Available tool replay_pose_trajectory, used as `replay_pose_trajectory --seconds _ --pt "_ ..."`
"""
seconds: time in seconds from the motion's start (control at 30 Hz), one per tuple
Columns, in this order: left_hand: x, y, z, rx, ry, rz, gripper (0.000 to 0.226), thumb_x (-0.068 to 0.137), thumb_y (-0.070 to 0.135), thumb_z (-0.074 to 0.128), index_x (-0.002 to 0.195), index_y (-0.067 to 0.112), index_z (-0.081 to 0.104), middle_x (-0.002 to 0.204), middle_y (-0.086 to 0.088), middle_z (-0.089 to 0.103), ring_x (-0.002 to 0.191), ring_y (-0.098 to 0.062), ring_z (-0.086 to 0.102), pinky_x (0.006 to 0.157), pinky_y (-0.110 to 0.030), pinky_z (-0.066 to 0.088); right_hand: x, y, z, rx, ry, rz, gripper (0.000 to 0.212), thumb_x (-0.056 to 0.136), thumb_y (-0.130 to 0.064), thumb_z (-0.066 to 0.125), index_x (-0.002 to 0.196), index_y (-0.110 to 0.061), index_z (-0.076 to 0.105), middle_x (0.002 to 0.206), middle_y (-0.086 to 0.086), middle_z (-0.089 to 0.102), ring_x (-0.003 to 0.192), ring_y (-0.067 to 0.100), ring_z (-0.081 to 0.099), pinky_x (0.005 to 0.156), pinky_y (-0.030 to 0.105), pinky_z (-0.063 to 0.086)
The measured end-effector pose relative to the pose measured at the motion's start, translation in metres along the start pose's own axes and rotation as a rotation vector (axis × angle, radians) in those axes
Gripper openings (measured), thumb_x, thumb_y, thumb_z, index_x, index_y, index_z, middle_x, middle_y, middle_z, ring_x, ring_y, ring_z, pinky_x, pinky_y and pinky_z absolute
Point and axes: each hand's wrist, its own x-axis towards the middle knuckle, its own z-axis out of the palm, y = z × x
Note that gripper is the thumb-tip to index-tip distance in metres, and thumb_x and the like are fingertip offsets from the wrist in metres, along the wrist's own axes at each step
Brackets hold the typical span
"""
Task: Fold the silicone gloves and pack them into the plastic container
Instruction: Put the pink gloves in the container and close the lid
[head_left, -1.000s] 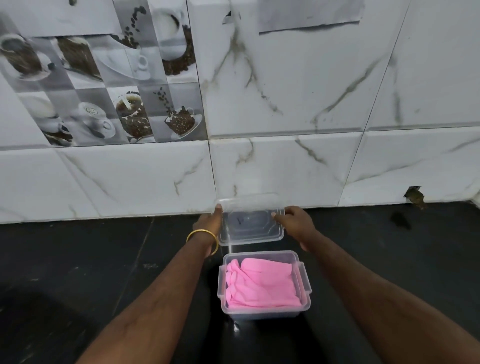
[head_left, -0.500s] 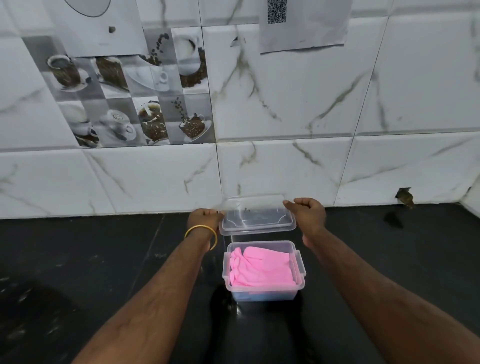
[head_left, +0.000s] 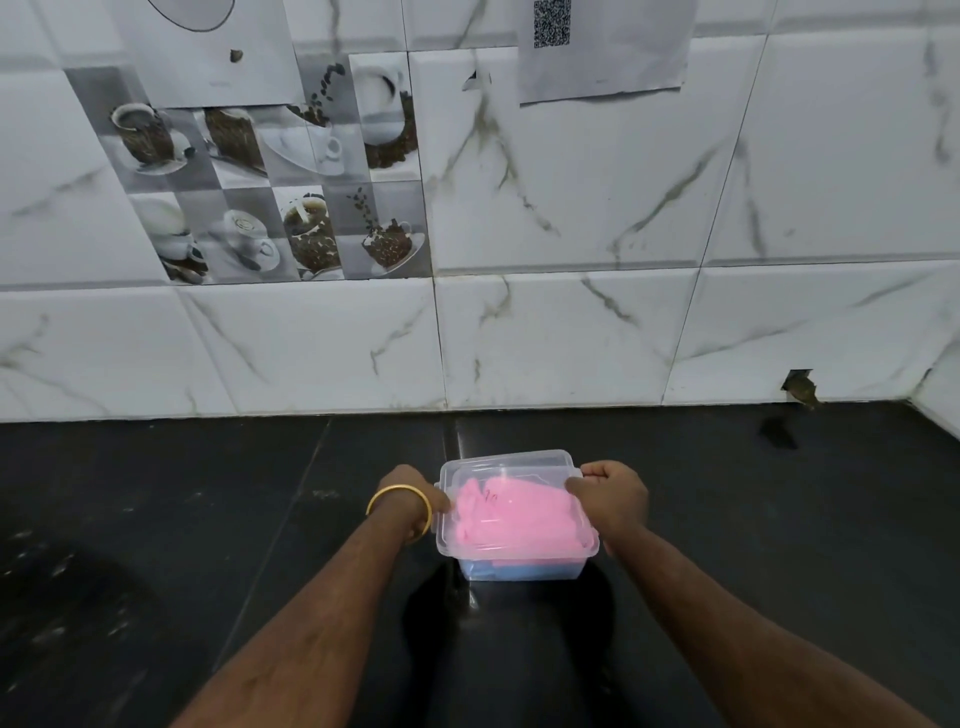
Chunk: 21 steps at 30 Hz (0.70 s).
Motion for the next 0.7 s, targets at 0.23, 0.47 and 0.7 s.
replay_pose_trajectory --seconds 0.23,0.47,0.7 --pt "-0.015 0.002 0.005 0.092 -0.009 0.029 0.037 0.071 0.022 0.082 0.095 -0.004 0.073 0.091 -0.019 0.075 0.084 -0.031 0.073 0.081 -0.040 0.060 0.000 0.011 0.000 -0.032 0.019 0.032 0.013 0.071 -0.014 0.075 0.072 -0.023 0.066 0.076 -0.004 0.068 0.070 0.012 0.064 0.057 0.030 0.058" --pt "-0.011 0.007 0.009 0.186 0.012 0.050 0.036 0.078 0.027 0.078 0.103 0.001 0.072 0.097 -0.014 0.074 0.082 -0.024 0.068 0.074 -0.031 0.054 0.004 0.019 0.000 0.000 0.024 0.064 0.011 0.074 -0.012 0.074 0.078 -0.019 0.067 0.085 0.002 0.069 0.077 0.016 0.064 0.074 0.042 0.061" --pt "-0.011 -0.005 0.033 0.428 0.048 0.239 0.091 0.084 0.065 0.050 0.151 0.009 0.024 0.156 -0.017 0.027 0.138 -0.036 0.036 0.111 -0.046 0.034 -0.006 0.018 0.003 -0.307 0.012 -0.151 0.056 0.086 -0.027 0.063 0.137 -0.011 0.047 0.137 0.014 0.049 0.118 0.031 0.055 0.099 0.043 0.048"
